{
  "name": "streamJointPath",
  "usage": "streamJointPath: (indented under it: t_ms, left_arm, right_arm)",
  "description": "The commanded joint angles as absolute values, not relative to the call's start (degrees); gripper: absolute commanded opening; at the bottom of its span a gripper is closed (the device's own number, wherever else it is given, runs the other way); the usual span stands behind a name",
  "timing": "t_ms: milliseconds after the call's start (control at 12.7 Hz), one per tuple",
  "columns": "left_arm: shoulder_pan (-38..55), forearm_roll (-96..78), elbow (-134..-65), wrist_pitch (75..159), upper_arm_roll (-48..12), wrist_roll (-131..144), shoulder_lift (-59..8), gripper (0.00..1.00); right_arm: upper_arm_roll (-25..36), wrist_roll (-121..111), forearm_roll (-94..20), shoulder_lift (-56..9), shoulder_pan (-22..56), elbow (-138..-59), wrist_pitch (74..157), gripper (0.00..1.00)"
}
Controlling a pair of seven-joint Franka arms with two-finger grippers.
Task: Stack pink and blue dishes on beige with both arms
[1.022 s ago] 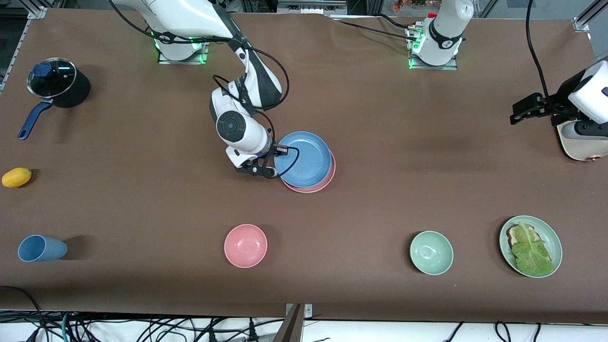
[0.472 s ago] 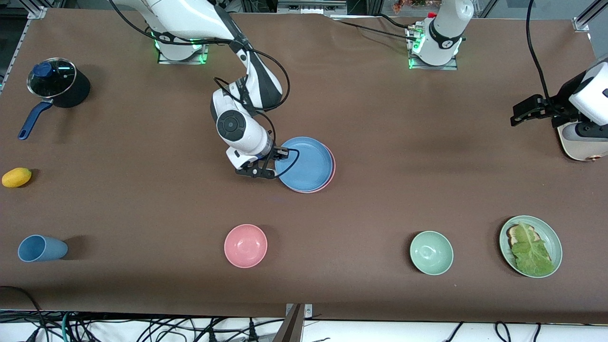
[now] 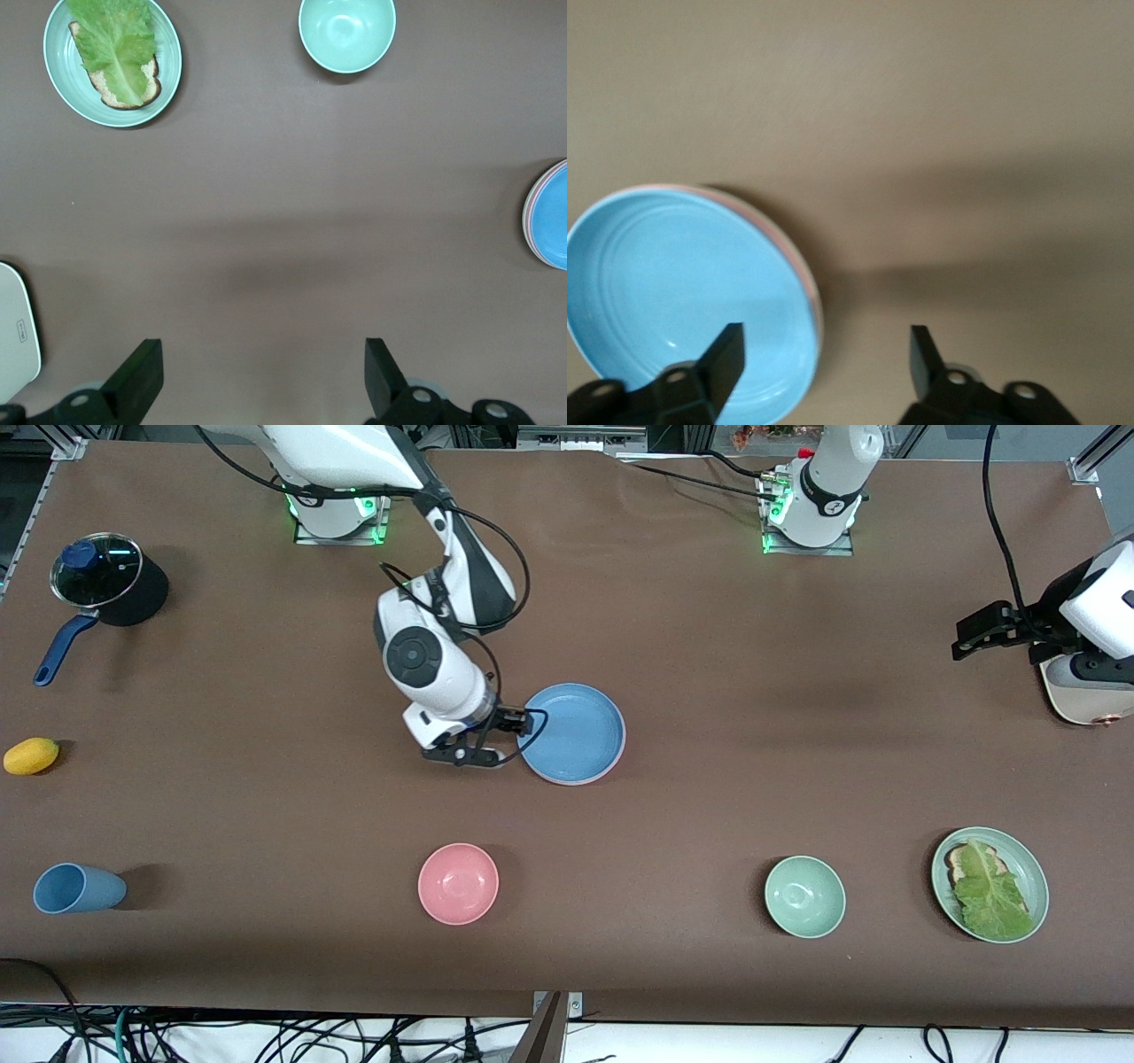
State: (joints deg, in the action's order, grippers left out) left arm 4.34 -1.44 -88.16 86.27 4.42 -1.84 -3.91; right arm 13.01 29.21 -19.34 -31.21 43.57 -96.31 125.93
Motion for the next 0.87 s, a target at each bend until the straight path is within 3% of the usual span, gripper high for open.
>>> streamJointPath:
  t_ms: [0,393,629,787]
  left_arm:
    - [4.13,-1.23,-86.04,84.99,4.39,-3.69,-5.01,1.00]
    - [4.04,-1.23,-85.96,84.99,4.48,-3.69,-5.01,1.00]
    - [4.04,-1.23,-86.04,84.99,4.48,-3.69,-5.10,1.00]
    - [4.04,-1.32,-86.04,84.99,4.48,-3.52,-5.10,1.00]
  right_arm:
    - [19.13,25.95,-14.88,-23.67,43.86,-97.03,116.66,1.00]
    - [36.62,7.85,-10.72,-12.67,43.86,-94.32,101.38,1.00]
    - [44.72,5.64,-10.73,-13.26,43.42,-83.54,81.89,1.00]
    - [45.79,1.69,-7.75,-13.71,43.07,-79.12,77.88,1.00]
